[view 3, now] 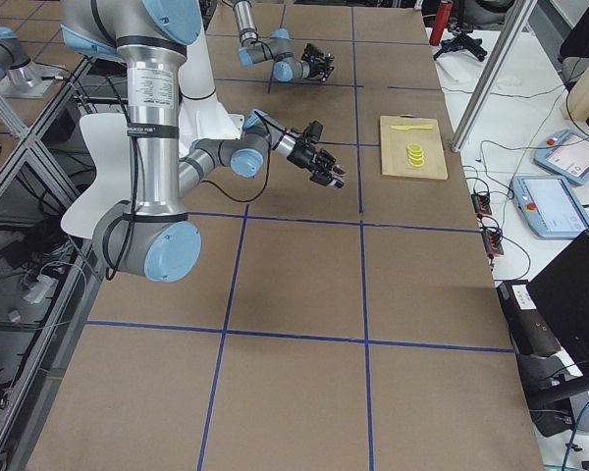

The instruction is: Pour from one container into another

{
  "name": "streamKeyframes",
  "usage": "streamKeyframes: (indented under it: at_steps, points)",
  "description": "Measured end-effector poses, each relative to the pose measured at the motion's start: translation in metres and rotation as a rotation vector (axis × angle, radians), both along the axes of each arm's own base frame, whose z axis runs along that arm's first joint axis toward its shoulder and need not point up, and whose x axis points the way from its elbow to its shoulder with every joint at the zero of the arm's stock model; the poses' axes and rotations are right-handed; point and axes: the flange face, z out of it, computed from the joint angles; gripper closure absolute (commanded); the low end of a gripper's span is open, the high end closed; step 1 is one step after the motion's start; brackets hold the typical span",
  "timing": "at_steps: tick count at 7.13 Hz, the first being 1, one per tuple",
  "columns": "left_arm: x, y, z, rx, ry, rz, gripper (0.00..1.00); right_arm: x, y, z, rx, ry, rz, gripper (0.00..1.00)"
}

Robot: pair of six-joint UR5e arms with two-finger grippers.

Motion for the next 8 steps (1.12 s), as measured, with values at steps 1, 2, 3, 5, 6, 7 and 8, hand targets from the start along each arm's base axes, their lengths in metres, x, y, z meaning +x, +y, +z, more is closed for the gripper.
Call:
streamKeyframes:
  at_steps: [1, 2, 3, 5, 6, 7, 8]
  points:
    - [0.0001, 0.0000, -0.0001, 0.000, 0.000, 0.000, 0.60, 0.0002, 0.0003, 0.0012, -0.001, 0.002, 0.000, 1.00]
    - [0.0001, -0.0001, -0.0003, 0.000, 0.001, 0.000, 0.60, 0.0000, 0.0006, 0.0022, -0.002, 0.004, -0.001, 1.00]
    - [0.0000, -0.0001, -0.0006, 0.000, 0.001, 0.000, 0.60, -0.0005, 0.0011, 0.0027, -0.002, 0.005, -0.003, 1.00]
    - [-0.0001, 0.0000, -0.0007, 0.000, 0.001, 0.000, 0.60, -0.0011, 0.0013, 0.0036, -0.003, 0.007, -0.004, 1.00]
    - [-0.0001, 0.0000, -0.0007, 0.000, 0.001, 0.000, 0.60, -0.0017, 0.0015, 0.0043, -0.004, 0.009, -0.004, 1.00]
    - [-0.0002, 0.0000, -0.0006, -0.001, 0.000, 0.000, 0.53, -0.0023, 0.0018, 0.0049, -0.004, 0.010, -0.006, 1.00]
    - [-0.0003, 0.0002, 0.0000, -0.002, 0.000, 0.000, 0.36, -0.0028, 0.0020, 0.0054, -0.005, 0.011, -0.006, 1.00]
